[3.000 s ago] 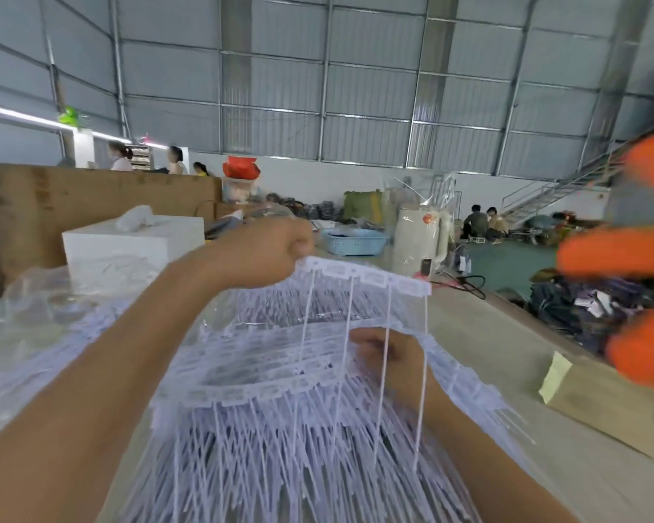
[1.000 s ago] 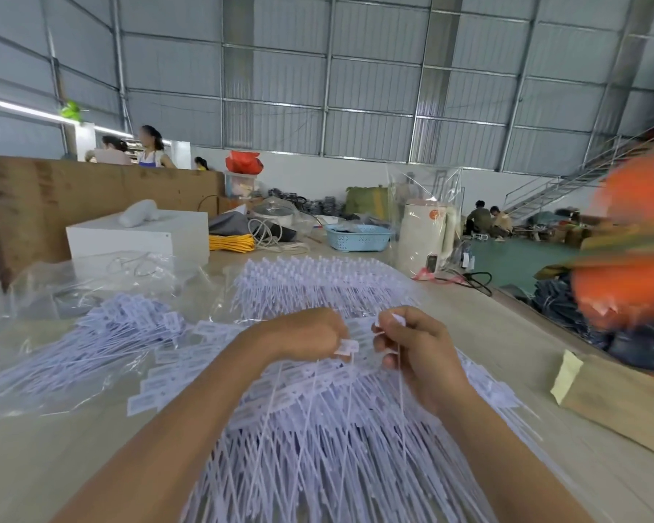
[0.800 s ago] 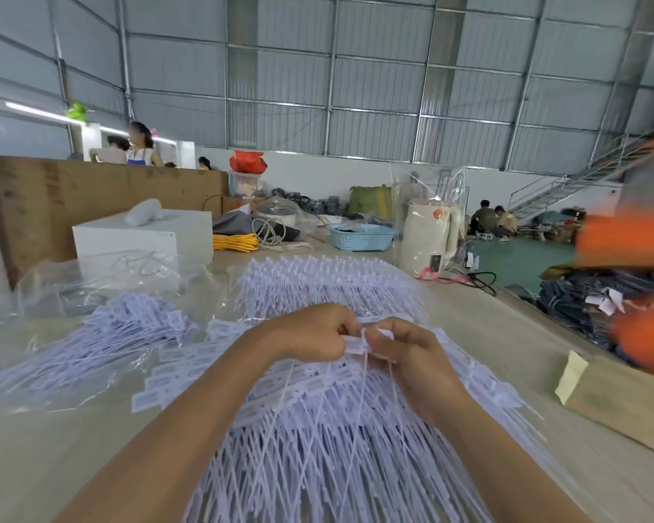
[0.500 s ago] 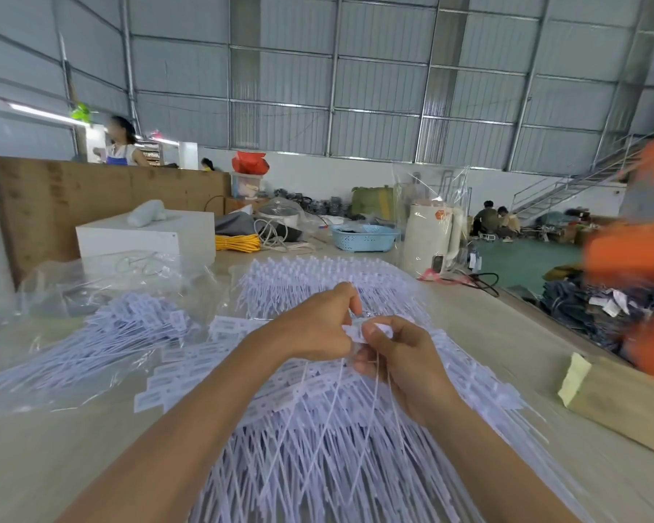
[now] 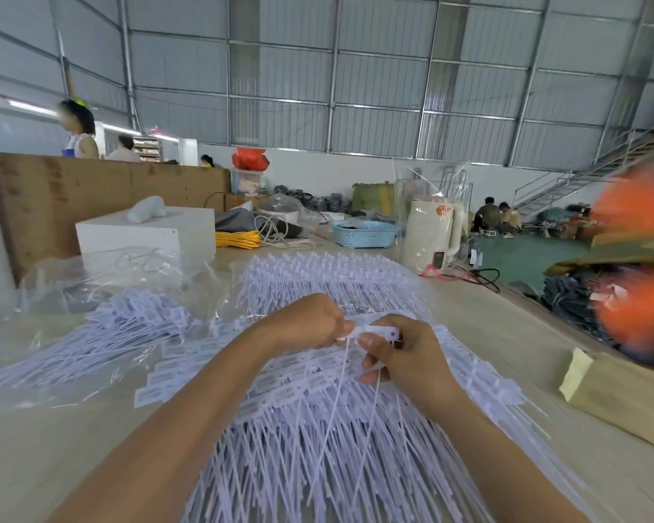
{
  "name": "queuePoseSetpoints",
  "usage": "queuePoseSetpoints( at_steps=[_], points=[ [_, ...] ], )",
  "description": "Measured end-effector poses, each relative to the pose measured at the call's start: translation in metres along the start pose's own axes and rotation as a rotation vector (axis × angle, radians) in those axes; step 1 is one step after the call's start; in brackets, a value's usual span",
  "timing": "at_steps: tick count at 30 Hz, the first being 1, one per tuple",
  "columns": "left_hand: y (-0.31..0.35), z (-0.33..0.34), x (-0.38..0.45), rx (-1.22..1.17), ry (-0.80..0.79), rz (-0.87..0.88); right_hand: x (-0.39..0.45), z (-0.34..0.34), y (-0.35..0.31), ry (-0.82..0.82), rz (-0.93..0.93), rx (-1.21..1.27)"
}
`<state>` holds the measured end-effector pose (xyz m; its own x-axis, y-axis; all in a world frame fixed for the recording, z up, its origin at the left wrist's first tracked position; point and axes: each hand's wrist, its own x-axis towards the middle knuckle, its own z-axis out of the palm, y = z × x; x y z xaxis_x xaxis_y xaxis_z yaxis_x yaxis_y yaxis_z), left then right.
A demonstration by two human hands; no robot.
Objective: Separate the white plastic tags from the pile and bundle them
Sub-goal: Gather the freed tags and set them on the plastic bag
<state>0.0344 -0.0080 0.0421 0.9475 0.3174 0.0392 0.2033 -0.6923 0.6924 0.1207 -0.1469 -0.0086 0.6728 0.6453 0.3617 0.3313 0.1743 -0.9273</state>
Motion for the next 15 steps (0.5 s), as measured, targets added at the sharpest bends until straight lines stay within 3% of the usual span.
queuePoseSetpoints(
  at_steps=[4,8,10,13,15],
  points=[
    [0.002,0.001,0.002,-0.045,0.006,-0.03,0.001,0.005,0.003,0.042,-0.056,-0.112],
    [0.003,-0.004,0.001,-0.22,-0.078,-0.132,0.001,-0.002,0.005,0.114,-0.47,-0.457],
    [0.005,-0.006,0.0,-0.257,-0.127,-0.136,0.003,-0.003,0.006,0.113,-0.561,-0.492],
    [0.013,-0.01,-0.006,-0.262,-0.17,-0.091,0.005,0.0,0.006,0.138,-0.388,-0.347],
    [0.018,-0.015,-0.011,-0.239,-0.22,-0.013,0.01,-0.012,0.006,0.263,-0.191,-0.28]
  ],
)
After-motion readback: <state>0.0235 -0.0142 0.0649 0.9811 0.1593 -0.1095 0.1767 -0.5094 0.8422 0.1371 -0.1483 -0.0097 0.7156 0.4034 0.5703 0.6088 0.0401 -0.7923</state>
